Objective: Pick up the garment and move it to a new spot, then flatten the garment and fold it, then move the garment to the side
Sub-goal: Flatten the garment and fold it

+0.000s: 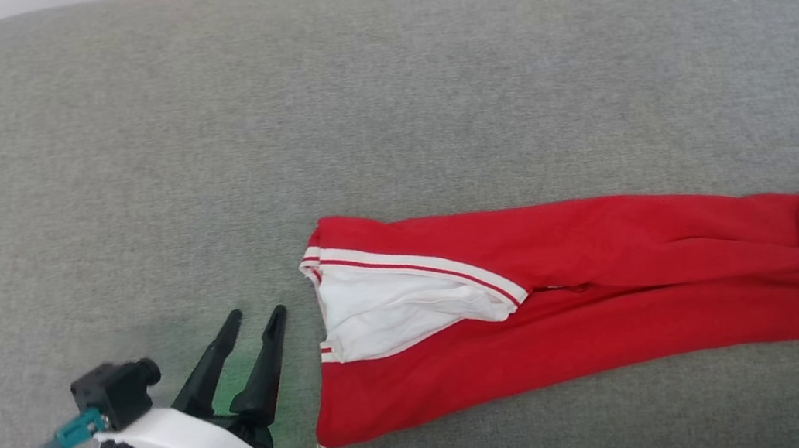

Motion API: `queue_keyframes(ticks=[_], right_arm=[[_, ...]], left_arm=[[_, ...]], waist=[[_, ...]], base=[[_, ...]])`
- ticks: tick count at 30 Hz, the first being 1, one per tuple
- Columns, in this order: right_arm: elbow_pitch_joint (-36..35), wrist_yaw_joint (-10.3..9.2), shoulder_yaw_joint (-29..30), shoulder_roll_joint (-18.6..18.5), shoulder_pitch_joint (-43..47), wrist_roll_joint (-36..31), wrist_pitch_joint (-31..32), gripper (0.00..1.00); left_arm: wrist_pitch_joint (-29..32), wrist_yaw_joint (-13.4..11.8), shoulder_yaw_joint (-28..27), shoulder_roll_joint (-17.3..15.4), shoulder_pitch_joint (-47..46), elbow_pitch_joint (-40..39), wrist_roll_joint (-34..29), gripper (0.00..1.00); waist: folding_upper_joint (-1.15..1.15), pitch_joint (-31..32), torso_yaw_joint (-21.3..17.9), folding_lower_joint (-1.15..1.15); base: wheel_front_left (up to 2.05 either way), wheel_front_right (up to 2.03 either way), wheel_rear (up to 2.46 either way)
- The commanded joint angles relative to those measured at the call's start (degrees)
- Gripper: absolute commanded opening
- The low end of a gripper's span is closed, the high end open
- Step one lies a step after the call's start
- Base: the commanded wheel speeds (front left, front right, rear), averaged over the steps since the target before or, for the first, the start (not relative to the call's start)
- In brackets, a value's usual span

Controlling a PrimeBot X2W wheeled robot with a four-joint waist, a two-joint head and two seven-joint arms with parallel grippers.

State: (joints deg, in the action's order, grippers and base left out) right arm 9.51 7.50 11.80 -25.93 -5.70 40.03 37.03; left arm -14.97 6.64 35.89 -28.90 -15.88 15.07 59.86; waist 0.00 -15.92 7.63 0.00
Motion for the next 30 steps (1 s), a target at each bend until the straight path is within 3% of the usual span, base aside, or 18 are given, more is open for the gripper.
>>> queue_keyframes(ticks=[1, 6, 13, 15, 16, 17, 23, 30], right_arm=[[1.3, -0.03, 0.1, 0.4, -0.9, 0.4, 0.6, 1.0], [5.8, -0.02, -1.3, 1.6, -2.4, 0.7, 2.4, 1.0], [10.5, -0.02, -3.3, 2.2, -4.5, 0.5, 3.4, 1.0], [11.2, -0.02, -3.7, 2.2, -5.0, 0.7, 3.6, 0.38], [11.5, -0.02, -3.9, 2.2, -5.2, 0.8, 3.6, 0.16], [11.7, -0.02, -4.0, 2.3, -5.5, 0.8, 3.4, 0.0], [12.0, -0.22, -2.1, 0.5, -7.0, 0.7, 1.0, 0.0], [11.6, -0.14, 6.2, -3.3, -7.3, 1.5, -2.7, 0.0]], left_arm=[[-0.3, 0.2, -3.1, 1.7, 1.4, 0.7, -3.0, 1.0], [-0.3, 0.6, -15.3, 9.7, 6.1, 2.1, -17.4, 1.0], [-0.3, 0.9, -29.2, 16.7, 10.2, -2.6, -39.4, 1.0], [-0.3, 0.9, -30.4, 18.2, 10.9, -3.5, -41.7, 1.0], [-0.3, 0.8, -31.0, 18.7, 11.2, -3.6, -42.1, 1.0], [-0.3, 0.8, -31.4, 19.0, 11.3, -3.8, -42.6, 1.0], [-0.3, 0.8, -31.8, 19.1, 11.9, -4.1, -42.8, 1.0], [-0.3, 0.9, -31.7, 18.6, 11.6, -4.5, -42.6, 1.0]], waist=[[0.0, 0.3, 0.9, 0.0], [0.0, 0.5, 1.7, 0.0], [0.0, 0.4, 1.8, 0.0], [0.0, 0.3, 1.8, 0.0], [0.0, 0.3, 1.8, 0.0], [0.0, 0.3, 1.7, 0.0], [0.0, -0.1, 0.9, 0.0], [0.0, -0.5, -0.8, 0.0]], base=[[0.0, 0.0, 0.0], [0.0, 0.0, 0.0], [0.0, 0.0, 0.0], [0.0, 0.0, 0.0], [0.0, 0.0, 0.0], [0.0, 0.0, 0.0], [0.0, 0.0, 0.0], [0.0, 0.0, 0.0]])
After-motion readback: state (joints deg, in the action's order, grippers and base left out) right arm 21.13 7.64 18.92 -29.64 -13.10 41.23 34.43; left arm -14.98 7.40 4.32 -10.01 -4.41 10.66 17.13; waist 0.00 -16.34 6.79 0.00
